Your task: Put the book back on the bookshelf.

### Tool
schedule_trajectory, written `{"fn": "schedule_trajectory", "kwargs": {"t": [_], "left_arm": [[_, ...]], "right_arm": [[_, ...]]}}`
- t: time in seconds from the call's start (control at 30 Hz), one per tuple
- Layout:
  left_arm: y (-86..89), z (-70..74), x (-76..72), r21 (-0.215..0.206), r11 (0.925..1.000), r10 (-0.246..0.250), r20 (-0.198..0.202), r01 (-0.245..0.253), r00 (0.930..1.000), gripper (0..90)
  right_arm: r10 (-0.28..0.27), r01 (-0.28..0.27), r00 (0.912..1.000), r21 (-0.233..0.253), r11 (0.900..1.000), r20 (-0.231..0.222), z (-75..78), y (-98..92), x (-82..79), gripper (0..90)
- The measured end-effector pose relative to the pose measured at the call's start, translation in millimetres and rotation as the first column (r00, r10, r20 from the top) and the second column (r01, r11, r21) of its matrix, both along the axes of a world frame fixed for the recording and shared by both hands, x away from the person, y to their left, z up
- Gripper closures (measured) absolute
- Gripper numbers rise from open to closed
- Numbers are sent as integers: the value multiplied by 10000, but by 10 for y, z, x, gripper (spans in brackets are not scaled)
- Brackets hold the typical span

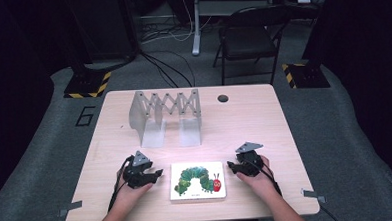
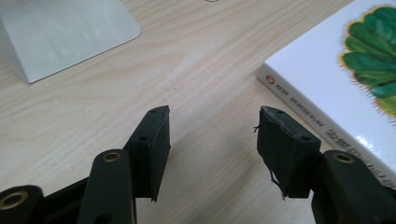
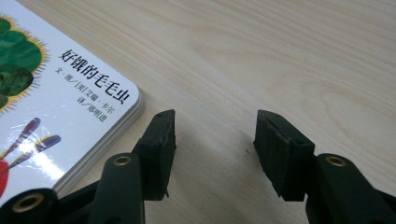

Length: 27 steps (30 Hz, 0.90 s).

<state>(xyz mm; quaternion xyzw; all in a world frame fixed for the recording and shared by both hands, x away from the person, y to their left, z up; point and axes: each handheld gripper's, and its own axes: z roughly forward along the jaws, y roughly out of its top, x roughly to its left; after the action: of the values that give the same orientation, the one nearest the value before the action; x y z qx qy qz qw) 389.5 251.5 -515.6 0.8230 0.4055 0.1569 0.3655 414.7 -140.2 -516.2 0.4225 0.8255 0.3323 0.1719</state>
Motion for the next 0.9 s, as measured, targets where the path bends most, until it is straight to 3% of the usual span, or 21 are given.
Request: {"fn": "schedule_trajectory", "kwargs": {"t": [0.33, 0.57, 0.9], "left_arm": [[-41, 85, -113, -238, 9994, -262, -296, 255, 9992, 441], [-88, 128, -207, -412, 9983, -439, -451, 420, 9980, 421], [-96, 188, -392, -772, 9970, -45, -437, 11, 9990, 356]], "right_arm": [[-13, 17, 9983, 77, 10000, -585, 75, 6, -39, 496], [257, -244, 9978, 218, 9995, -613, 124, 45, -78, 476], [750, -722, 9951, 444, 9964, -646, 187, 113, -90, 470]]}}
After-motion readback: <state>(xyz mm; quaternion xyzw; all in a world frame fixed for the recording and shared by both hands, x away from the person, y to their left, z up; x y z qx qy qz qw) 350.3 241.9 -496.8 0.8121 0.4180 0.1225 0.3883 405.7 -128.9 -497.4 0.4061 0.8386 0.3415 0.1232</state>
